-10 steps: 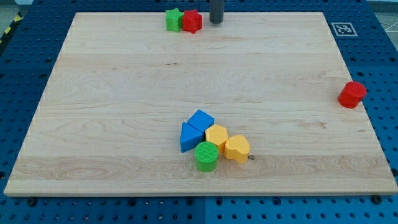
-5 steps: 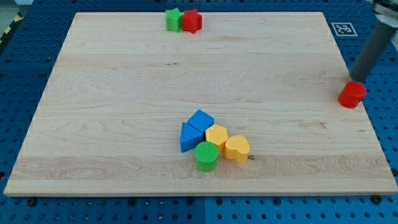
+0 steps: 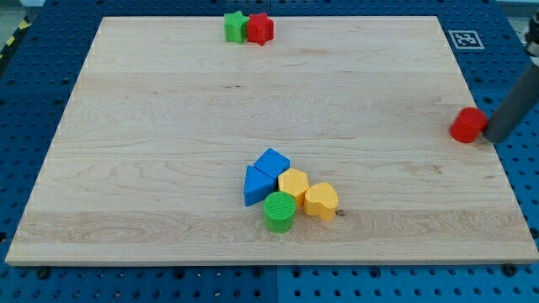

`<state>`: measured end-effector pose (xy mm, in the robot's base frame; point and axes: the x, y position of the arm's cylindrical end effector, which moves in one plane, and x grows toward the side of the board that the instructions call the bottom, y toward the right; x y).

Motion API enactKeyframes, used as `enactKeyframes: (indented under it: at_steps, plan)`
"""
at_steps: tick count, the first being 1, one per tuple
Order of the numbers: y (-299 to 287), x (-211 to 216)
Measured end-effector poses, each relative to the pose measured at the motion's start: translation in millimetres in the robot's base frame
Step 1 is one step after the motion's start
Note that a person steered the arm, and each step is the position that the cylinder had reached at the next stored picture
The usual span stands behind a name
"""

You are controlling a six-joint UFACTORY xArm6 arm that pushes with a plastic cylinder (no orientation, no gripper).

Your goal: Move the red circle up and left a bit

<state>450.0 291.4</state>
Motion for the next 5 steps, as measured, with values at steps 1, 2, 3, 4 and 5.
enactKeyframes:
  at_steps: [1,2,3,4,5]
  plan:
    - [-25,-31]
    - [-52,-33]
    - [-57,-20]
    - [-33,-1]
    - [-38,9]
